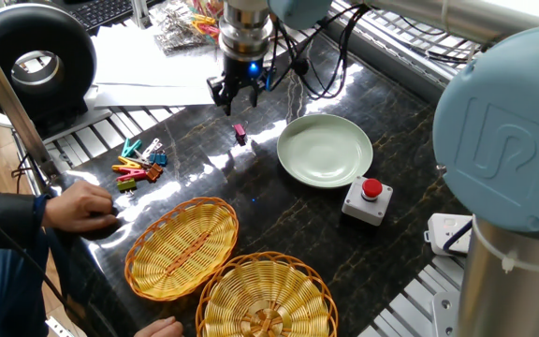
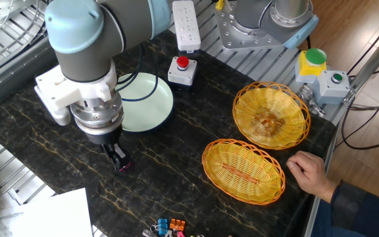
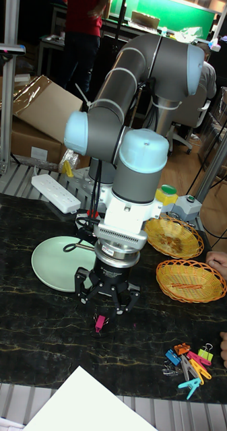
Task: Use a clamp
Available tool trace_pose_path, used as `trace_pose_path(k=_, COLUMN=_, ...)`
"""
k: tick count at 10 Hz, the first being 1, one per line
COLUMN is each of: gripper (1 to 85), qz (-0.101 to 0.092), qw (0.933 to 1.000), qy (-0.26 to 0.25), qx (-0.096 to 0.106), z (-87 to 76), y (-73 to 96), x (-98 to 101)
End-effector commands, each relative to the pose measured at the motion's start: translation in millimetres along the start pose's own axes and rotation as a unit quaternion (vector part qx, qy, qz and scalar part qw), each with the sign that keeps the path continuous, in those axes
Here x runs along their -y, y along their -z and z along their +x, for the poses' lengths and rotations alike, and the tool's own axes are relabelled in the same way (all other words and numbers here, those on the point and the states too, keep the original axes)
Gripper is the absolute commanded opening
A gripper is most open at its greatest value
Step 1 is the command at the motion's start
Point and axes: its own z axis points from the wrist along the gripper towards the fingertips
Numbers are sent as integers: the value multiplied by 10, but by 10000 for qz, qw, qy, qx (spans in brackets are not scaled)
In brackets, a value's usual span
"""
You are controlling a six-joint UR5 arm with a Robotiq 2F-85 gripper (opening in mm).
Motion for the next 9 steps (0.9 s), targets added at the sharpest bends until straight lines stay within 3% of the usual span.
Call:
trace_pose_path(k=1, gripper=510, qz=46, qw=9997, qy=-178, qx=-184, z=91, y=73, x=38)
trace_pose_path(k=4, gripper=553, qz=-119, qw=9993, qy=-323, qx=138, z=-78, y=73, x=-44)
trace_pose_path(k=6, gripper=553, qz=-98, qw=9987, qy=-489, qx=112, z=-65, y=73, x=-33)
trace_pose_path(k=8, gripper=553, qz=35, qw=9981, qy=-610, qx=-15, z=-31, y=-140, x=-96)
trace_pose_path(k=9, gripper=553, qz=85, qw=9979, qy=-638, qx=-71, z=15, y=-160, x=-109)
